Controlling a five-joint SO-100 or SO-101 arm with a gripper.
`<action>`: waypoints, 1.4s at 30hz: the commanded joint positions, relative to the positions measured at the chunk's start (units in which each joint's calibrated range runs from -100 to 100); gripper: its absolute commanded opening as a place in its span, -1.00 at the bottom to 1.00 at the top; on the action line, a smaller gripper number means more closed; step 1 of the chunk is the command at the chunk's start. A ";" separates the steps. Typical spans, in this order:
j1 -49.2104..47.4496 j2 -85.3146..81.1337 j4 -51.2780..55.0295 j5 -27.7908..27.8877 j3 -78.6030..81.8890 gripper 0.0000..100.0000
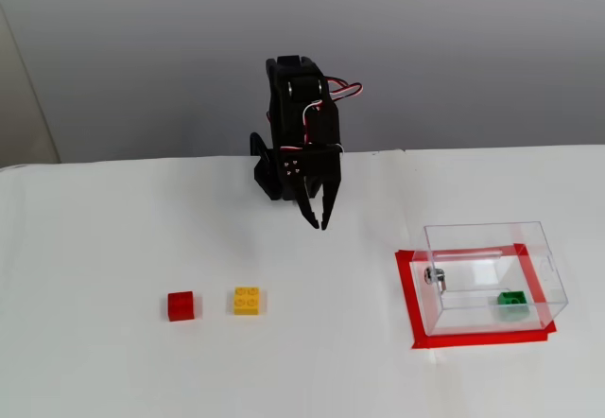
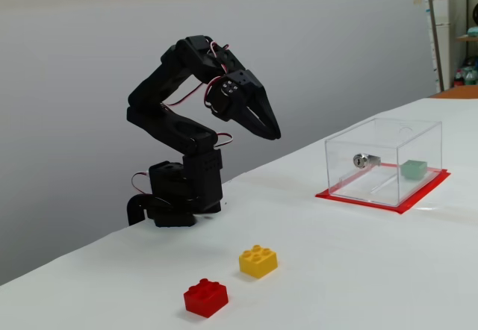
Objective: Pick the green lego brick and place it into the transparent box
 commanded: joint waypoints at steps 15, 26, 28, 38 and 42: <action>4.41 -31.12 -9.80 0.24 28.79 -0.97; 4.48 -31.03 -17.02 0.81 40.90 -0.97; 4.48 -31.03 -17.02 2.85 42.80 -0.97; 4.04 -31.12 -16.67 4.94 49.22 -0.97; 3.81 -31.12 -16.06 4.83 50.39 -0.97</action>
